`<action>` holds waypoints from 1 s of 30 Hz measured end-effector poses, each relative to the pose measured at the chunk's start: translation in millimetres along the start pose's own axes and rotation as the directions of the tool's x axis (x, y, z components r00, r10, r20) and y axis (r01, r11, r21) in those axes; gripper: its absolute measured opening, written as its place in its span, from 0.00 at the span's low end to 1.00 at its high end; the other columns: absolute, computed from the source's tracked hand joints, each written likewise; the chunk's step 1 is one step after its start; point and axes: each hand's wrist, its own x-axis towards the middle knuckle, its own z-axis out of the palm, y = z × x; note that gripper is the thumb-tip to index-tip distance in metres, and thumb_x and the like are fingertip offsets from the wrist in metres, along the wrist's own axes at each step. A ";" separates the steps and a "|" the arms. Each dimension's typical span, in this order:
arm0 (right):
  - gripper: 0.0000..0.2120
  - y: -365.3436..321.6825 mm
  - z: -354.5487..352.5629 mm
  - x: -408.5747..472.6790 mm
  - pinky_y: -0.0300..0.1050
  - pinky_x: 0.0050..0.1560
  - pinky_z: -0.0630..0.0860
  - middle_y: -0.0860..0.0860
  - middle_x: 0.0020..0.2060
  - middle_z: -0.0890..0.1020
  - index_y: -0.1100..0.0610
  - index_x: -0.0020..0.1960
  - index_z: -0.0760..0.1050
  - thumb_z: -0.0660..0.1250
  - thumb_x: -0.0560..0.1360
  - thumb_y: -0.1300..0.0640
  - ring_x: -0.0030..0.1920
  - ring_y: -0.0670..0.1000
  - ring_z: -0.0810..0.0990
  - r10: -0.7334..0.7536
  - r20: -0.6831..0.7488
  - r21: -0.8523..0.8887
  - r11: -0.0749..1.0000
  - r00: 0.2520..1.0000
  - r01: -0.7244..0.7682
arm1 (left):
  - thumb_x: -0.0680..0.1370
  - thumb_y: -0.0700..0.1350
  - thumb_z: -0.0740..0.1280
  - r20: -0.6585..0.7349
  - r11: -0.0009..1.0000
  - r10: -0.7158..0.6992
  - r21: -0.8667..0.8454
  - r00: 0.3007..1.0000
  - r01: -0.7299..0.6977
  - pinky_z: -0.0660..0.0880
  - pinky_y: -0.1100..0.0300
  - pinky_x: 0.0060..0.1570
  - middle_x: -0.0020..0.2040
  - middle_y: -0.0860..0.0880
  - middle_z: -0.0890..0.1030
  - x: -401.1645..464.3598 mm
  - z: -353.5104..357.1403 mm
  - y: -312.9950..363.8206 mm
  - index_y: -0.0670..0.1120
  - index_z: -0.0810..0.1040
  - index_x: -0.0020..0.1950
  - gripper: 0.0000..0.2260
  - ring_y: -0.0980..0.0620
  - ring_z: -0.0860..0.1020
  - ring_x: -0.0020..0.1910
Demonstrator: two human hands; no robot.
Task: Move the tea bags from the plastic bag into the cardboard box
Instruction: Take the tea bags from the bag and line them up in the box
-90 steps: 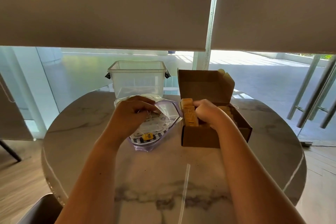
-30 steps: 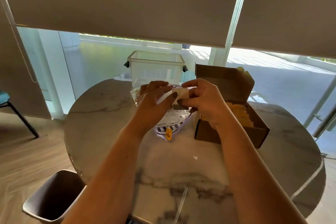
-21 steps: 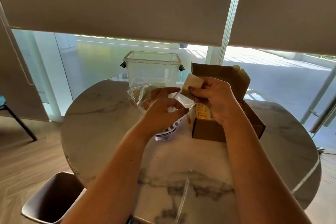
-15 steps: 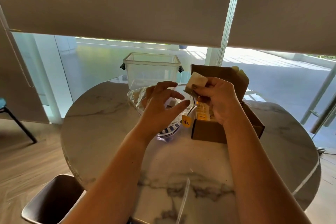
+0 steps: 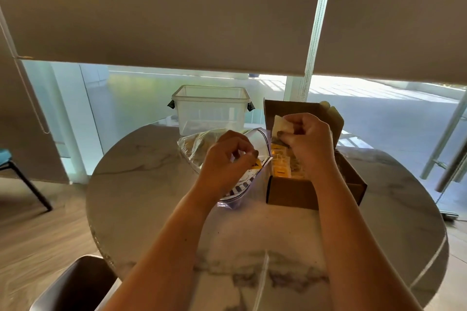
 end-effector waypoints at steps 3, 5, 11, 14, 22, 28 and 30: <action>0.12 -3.8 1.8 -3.9 0.20 0.32 0.69 0.40 0.39 0.75 0.54 0.52 0.79 0.72 0.70 0.63 0.39 0.39 0.74 -0.034 0.143 -0.029 0.999 0.989 0.038 | 0.76 0.38 0.66 -0.022 0.989 -0.067 -0.131 0.998 0.064 0.72 0.74 0.39 0.41 0.50 0.80 1.2 -0.8 1.2 0.47 0.77 0.42 0.05 0.62 0.78 0.38; 0.11 -6.9 3.2 -6.0 0.24 0.33 0.72 0.42 0.38 0.77 0.54 0.50 0.79 0.73 0.69 0.63 0.39 0.41 0.77 -0.031 0.251 -0.018 0.999 0.968 0.036 | 0.77 0.39 0.66 -0.031 0.987 -0.082 -0.142 0.996 0.076 0.72 0.75 0.39 0.40 0.54 0.80 3.1 0.1 0.2 0.49 0.77 0.44 0.06 0.65 0.79 0.38; 0.04 -15.2 4.0 -12.1 0.30 0.30 0.75 0.52 0.34 0.80 0.60 0.44 0.79 0.71 0.70 0.66 0.28 0.40 0.80 0.008 0.406 0.253 0.960 0.914 -0.121 | 0.73 0.39 0.70 -0.046 0.985 -0.113 -0.139 0.993 0.106 0.72 0.75 0.38 0.40 0.56 0.80 6.0 6.2 -5.2 0.45 0.78 0.51 0.08 0.66 0.79 0.38; 0.06 -11.6 -0.4 -10.1 0.31 0.32 0.76 0.52 0.37 0.81 0.59 0.44 0.80 0.68 0.72 0.67 0.31 0.44 0.81 0.075 0.392 0.324 0.922 0.917 -0.213 | 0.71 0.37 0.72 -0.059 0.985 -0.135 -0.117 0.989 0.128 0.73 0.75 0.38 0.40 0.54 0.80 8.2 5.7 -8.1 0.46 0.77 0.52 0.12 0.65 0.79 0.37; 0.09 -7.3 -8.5 -8.8 0.33 0.38 0.79 0.51 0.39 0.83 0.59 0.48 0.80 0.68 0.71 0.69 0.36 0.46 0.83 0.051 0.545 0.228 0.951 0.837 -0.207 | 0.69 0.45 0.74 -0.103 0.990 -0.142 -0.036 0.984 0.139 0.75 0.72 0.40 0.38 0.52 0.83 9.7 9.5 -15.2 0.51 0.73 0.56 0.18 0.59 0.81 0.39; 0.06 -2.5 -15.4 0.5 0.25 0.27 0.72 0.49 0.37 0.78 0.57 0.45 0.77 0.67 0.73 0.67 0.35 0.44 0.76 0.136 0.315 0.086 0.982 0.939 -0.171 | 0.72 0.41 0.71 0.093 0.984 -0.111 -0.131 0.990 0.122 0.78 0.67 0.40 0.39 0.55 0.81 4.0 15.7 -11.6 0.52 0.75 0.52 0.11 0.58 0.81 0.35; 0.04 7.7 -21.8 10.8 0.28 0.27 0.70 0.49 0.41 0.77 0.56 0.48 0.76 0.66 0.76 0.64 0.36 0.43 0.75 0.182 0.156 0.037 0.981 0.971 -0.190 | 0.73 0.44 0.70 0.167 0.998 -0.060 0.004 0.984 0.060 0.77 0.68 0.40 0.41 0.58 0.80 0.3 18.2 -13.9 0.54 0.78 0.48 0.07 0.58 0.80 0.37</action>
